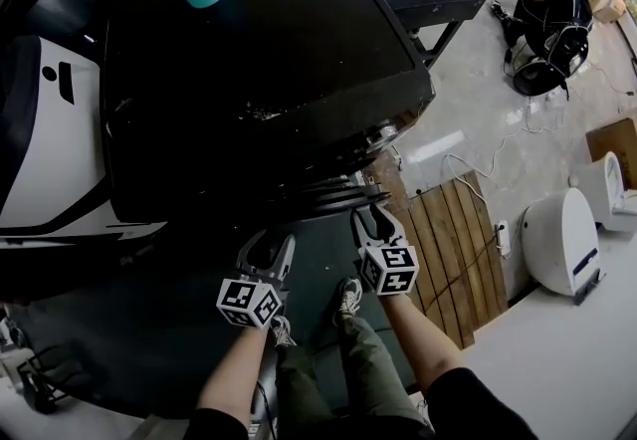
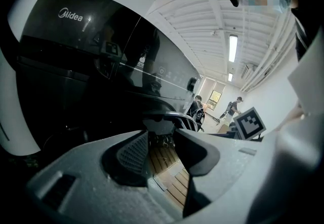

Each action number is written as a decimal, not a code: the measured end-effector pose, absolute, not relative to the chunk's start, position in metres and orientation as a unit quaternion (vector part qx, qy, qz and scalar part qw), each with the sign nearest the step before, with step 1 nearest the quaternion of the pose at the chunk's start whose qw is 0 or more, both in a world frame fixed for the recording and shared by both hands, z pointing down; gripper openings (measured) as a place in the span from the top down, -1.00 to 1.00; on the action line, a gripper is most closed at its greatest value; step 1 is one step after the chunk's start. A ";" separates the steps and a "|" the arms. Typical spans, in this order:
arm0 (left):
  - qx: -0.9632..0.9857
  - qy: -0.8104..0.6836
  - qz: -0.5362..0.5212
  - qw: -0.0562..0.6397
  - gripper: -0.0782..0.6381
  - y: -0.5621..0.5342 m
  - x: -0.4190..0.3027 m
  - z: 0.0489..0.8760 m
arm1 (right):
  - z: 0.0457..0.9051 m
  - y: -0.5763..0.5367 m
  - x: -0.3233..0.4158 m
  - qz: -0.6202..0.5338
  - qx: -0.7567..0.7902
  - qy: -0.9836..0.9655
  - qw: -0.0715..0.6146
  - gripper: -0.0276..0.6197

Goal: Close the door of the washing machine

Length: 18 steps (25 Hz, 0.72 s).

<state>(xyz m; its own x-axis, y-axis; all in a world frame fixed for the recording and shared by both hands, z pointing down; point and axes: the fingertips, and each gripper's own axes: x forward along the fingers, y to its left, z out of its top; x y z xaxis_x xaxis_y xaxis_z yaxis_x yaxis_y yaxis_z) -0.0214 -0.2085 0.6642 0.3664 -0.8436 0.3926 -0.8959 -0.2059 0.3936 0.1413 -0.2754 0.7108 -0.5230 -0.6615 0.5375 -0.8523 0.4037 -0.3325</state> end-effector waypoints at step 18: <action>0.764 -0.576 0.061 0.283 0.44 -0.235 -0.034 0.670 | 0.706 -0.320 0.115 0.279 0.459 -0.832 0.137 0.62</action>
<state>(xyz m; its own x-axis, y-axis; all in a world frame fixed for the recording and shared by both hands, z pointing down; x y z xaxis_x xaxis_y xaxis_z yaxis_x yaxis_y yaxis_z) -0.0335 -0.2346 0.6698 0.3289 -0.8457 0.4203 -0.9153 -0.1760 0.3623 0.1150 -0.3202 0.7061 -0.5416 -0.6871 0.4843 -0.8402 0.4237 -0.3385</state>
